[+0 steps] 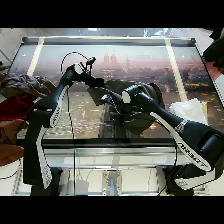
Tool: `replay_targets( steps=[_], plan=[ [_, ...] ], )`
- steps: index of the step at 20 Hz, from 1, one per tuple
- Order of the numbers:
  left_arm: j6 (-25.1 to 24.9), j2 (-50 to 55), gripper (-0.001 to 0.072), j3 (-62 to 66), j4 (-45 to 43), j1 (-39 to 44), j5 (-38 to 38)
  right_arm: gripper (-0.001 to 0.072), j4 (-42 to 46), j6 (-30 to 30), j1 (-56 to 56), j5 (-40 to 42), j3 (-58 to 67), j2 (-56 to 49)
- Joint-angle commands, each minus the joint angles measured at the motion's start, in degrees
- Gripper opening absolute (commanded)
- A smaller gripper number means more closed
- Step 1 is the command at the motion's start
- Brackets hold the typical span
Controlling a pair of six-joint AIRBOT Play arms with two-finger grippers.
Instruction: Fold the shirts.
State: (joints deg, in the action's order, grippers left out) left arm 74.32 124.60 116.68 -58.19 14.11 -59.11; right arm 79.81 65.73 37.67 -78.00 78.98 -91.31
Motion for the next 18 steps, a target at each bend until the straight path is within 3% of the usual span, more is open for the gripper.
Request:
replay_targets(
  steps=[1,7,10,13,18],
  plan=[
    [0.63,-0.22,0.0547,0.09,-0.44,-1.2,2.01,0.0535,-1.36,-0.83,0.11,-3.67,0.07,-0.04],
    [0.57,-0.15,0.0565,0.07,-0.55,-2.67,1.77,0.0535,-1.68,-0.96,0.11,2.95,0.07,-0.04],
    [-0.24,-0.33,0.0564,0.09,-3.85,-3.13,0.39,0.0534,-1.53,-0.96,0.11,2.49,0.04,-0.04],
    [-0.24,-0.24,0.0563,0.07,-11.74,-3.89,-6.16,0.0534,-1.49,-0.96,0.11,2.62,0.07,-0.04],
    [-0.83,-0.02,0.056,-0.02,-11.17,-3.93,-6.12,0.0533,-1.38,-0.96,0.11,2.62,0.07,-0.04]
  ],
)
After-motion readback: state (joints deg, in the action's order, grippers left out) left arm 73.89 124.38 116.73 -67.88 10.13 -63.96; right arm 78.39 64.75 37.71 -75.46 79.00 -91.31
